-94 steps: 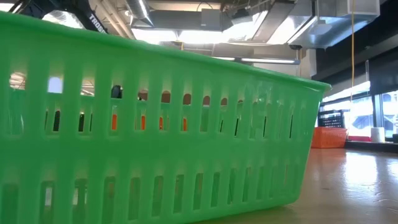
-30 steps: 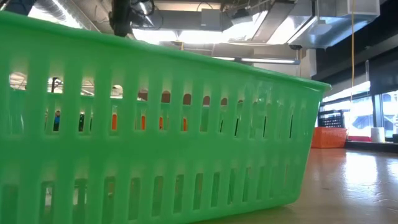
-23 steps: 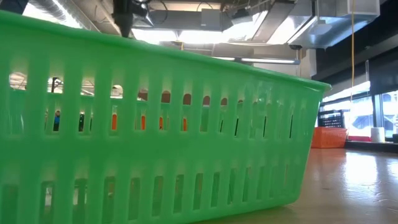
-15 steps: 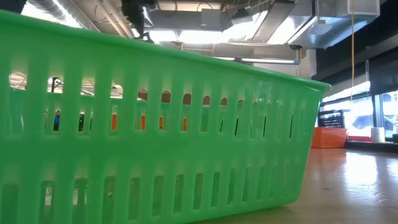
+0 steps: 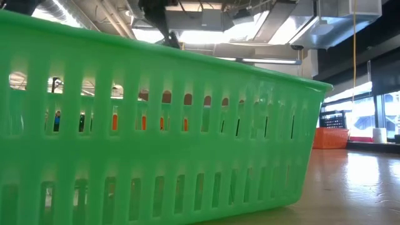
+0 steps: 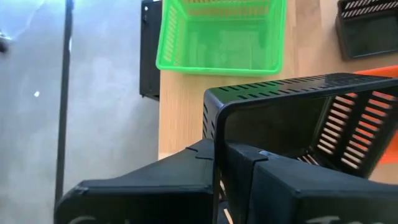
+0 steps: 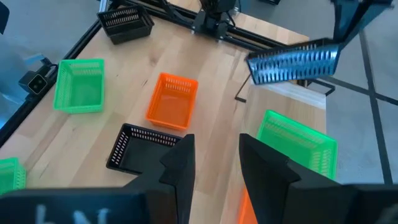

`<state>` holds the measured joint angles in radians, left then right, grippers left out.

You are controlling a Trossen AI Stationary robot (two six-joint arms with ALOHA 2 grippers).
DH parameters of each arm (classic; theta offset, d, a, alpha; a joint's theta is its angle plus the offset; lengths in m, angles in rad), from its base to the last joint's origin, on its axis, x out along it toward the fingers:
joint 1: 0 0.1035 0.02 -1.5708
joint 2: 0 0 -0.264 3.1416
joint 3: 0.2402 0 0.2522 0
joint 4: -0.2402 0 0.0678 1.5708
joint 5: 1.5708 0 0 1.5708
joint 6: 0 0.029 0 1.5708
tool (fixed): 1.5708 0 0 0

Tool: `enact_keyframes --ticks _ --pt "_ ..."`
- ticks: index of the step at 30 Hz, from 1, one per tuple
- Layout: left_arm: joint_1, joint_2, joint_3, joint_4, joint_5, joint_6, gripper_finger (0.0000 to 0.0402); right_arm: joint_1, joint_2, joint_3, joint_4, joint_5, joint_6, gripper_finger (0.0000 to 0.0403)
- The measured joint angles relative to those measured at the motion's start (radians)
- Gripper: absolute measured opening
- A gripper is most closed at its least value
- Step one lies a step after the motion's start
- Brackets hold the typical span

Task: Stack baskets on shelf by color
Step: Put the top black bin on the shelf, then stack the top orange bin on top of the other orange bin on the shelf

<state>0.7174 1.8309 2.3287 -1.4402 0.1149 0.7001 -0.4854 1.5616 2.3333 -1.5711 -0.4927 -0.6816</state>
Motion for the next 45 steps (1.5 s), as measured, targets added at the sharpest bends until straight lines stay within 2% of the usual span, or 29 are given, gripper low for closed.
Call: enact_keyframes --ticks 3,7,16,21,27,36,40,45 --pt "-0.003 0.034 0.000 0.001 -0.012 -0.007 0.0000 0.000 0.000 0.000 0.000 0.000 0.000 0.0122" --pt "-0.003 0.074 0.000 -0.009 -0.100 -0.007 0.0000 0.000 0.000 0.000 0.000 0.000 0.000 0.0122" --pt "-0.006 0.140 -0.001 -0.017 -0.163 -0.010 0.0000 0.000 0.000 0.000 0.000 0.001 0.000 0.0122" --pt "-0.009 0.152 -0.001 -0.006 -0.213 -0.016 0.0019 0.000 0.000 0.000 0.000 0.002 0.000 0.0122" --pt "-0.017 0.154 -0.001 0.036 -0.219 -0.017 0.0045 0.000 0.000 0.000 0.000 0.002 0.000 0.0122" --pt "-0.032 0.153 -0.001 0.063 -0.345 -0.039 0.0069 0.000 0.000 0.000 0.000 0.002 0.000 0.0122" --pt "-0.053 0.145 -0.001 0.065 -0.304 -0.139 0.0070 0.000 -0.009 0.000 0.000 0.002 0.000 0.0122" --pt "-0.073 0.088 -0.001 0.060 -0.161 -0.269 0.0070 0.000 -0.038 0.001 0.000 0.016 0.000 0.0122"
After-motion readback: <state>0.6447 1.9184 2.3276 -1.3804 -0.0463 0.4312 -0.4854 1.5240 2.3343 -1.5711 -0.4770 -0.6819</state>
